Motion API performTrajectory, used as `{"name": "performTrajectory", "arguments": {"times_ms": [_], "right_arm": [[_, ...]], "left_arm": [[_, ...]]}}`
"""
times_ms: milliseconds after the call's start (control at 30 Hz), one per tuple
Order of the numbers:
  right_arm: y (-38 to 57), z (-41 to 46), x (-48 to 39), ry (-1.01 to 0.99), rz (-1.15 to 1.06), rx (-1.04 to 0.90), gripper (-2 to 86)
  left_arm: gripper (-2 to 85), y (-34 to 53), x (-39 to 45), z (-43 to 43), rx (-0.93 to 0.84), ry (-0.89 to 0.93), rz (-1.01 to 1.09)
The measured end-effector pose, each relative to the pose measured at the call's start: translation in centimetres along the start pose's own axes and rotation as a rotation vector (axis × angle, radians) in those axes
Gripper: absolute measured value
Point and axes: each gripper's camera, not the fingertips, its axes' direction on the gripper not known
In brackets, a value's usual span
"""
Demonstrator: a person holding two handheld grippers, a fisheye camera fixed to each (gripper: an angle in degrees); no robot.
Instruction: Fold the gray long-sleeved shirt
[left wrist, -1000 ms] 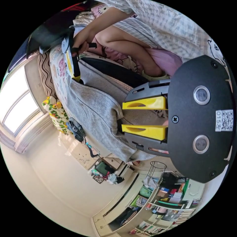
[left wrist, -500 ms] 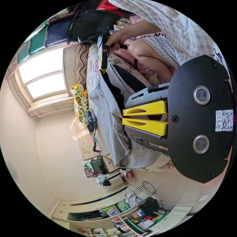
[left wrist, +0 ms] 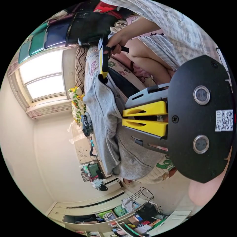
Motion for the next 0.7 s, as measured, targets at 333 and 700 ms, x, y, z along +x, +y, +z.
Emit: {"name": "performTrajectory", "arguments": {"times_ms": [333,700], "right_arm": [[-2.9,-9.9,6.9,0.137,0.224,0.266,2.1],[-15.3,-5.7,17.8,0.074,0.337,0.009,8.6]], "left_arm": [[5.6,-2.3,-8.7,-2.9,0.066,0.175,-0.075],[10.5,-14.4,2.6,11.3,0.070,0.328,0.290]]}}
